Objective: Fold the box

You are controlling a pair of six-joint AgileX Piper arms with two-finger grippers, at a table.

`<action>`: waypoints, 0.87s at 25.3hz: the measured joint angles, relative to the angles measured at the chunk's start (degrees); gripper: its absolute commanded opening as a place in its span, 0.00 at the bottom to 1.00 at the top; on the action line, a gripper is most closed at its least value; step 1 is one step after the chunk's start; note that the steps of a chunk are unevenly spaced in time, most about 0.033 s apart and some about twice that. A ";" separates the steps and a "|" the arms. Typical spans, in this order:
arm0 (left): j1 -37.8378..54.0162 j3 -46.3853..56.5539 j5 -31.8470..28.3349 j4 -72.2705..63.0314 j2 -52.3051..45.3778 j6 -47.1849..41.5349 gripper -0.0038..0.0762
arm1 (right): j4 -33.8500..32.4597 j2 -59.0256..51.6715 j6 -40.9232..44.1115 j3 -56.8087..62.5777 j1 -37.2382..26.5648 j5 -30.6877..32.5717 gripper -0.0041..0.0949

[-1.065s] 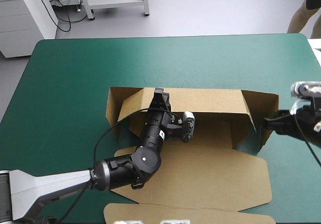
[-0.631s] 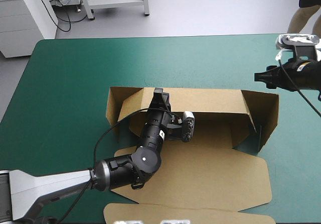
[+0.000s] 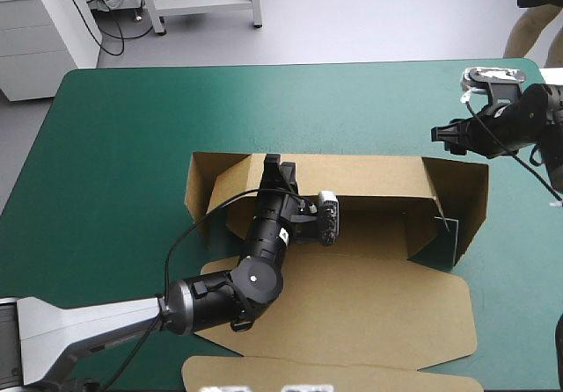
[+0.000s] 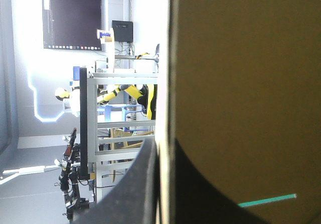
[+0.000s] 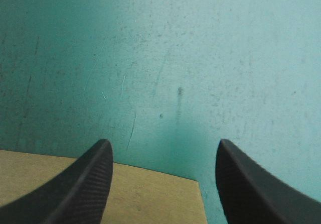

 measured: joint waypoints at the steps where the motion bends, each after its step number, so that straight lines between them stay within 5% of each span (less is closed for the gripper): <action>1: 0.00 0.00 0.02 0.00 0.00 -0.07 0.04 | 0.00 0.00 -0.05 0.09 0.00 0.19 0.60; 22: 0.00 0.07 0.48 0.54 0.00 -5.53 0.04 | 2.00 -4.57 -0.51 7.55 -0.06 -1.91 0.60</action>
